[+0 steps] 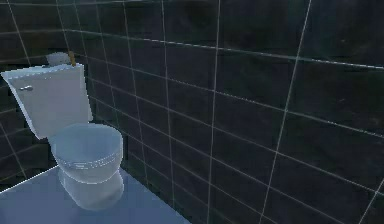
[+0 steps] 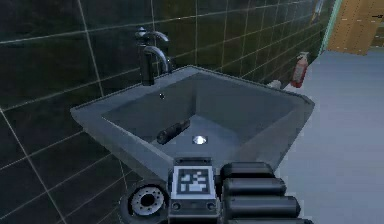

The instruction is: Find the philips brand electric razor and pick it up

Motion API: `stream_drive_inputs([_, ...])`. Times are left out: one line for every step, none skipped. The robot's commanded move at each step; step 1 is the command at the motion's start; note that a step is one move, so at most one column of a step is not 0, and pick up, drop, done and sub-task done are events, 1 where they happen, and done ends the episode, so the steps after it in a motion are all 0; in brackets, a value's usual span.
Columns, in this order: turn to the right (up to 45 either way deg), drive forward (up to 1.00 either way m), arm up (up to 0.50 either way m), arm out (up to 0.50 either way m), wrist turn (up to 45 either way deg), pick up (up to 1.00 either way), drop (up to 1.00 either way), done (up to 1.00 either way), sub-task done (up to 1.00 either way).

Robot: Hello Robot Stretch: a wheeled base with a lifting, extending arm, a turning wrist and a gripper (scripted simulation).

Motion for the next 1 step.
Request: stream_drive_inputs([0.0, 0.0, 0.0, 0.42, 0.0, 0.0, 0.0, 0.0, 0.0])
